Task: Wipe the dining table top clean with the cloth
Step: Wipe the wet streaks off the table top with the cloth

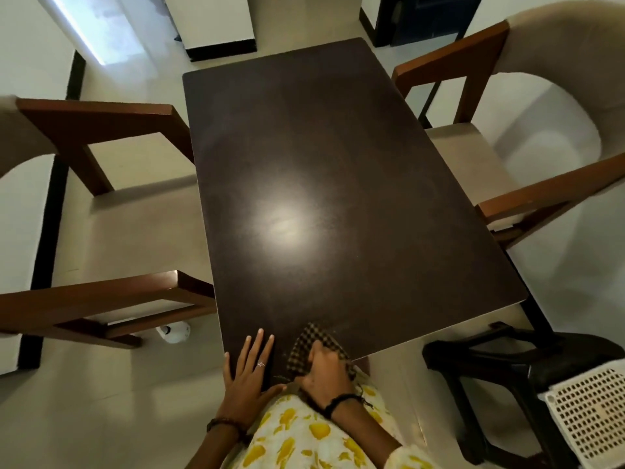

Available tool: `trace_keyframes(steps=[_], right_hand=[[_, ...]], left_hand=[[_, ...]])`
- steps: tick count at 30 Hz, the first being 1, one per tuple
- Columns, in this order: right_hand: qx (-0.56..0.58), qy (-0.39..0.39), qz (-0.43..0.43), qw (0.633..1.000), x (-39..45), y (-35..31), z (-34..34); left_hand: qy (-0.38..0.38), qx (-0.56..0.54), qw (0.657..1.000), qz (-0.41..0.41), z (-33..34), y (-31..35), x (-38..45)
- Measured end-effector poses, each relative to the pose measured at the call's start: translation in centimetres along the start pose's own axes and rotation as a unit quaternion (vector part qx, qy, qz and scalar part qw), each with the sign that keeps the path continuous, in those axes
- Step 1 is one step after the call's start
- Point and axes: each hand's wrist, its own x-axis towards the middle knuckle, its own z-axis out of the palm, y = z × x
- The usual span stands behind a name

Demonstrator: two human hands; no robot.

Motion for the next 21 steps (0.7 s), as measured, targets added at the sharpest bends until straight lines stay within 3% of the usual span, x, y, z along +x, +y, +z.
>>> trace_keyframes(steps=[5,11,14,21], right_hand=[[0.010,-0.033,-0.035,0.999,0.4,1.2,-0.9],[0.095,0.083,0.093,0.988,2.9,5.9,-7.6],[0.109,0.102,0.117,0.982,3.5,5.3,-8.7],[-0.005,-0.006,0.021,1.000,2.4,-3.2,-0.5]], left_hand=[[-0.015,0.013,1.000,0.003,-0.3,-0.7,-0.4],[0.017,-0.021,0.999,-0.016,0.0,-4.0,-2.1],[0.041,-0.050,0.998,-0.020,0.0,-4.2,-2.3],[0.028,-0.062,0.997,-0.024,-0.5,-3.9,-2.3]])
